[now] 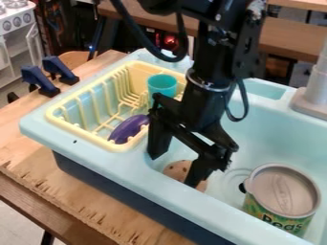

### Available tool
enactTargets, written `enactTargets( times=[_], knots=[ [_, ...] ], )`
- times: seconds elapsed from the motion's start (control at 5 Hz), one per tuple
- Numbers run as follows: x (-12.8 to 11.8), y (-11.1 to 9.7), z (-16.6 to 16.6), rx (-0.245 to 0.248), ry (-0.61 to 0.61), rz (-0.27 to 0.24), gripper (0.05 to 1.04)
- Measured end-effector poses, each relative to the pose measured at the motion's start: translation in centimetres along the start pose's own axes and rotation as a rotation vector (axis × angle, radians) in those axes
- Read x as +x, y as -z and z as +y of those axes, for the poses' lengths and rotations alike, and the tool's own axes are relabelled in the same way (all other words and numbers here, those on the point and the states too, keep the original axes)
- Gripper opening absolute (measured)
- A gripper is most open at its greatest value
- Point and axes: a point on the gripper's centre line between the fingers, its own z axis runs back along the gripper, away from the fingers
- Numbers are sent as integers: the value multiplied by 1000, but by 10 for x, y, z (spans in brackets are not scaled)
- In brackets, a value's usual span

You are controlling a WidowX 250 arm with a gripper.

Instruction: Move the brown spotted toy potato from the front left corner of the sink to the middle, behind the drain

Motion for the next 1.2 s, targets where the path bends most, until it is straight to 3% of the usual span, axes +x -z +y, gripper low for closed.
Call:
enactTargets(
  times=[0.4,0.8,1.0,1.2],
  knots=[
    [7,15,-1,-24,-13,2,1002],
    [15,22,-17,1,39,28,1002],
    [14,23,-19,32,43,37,966],
    [10,26,-17,28,38,28,795]
  ],
)
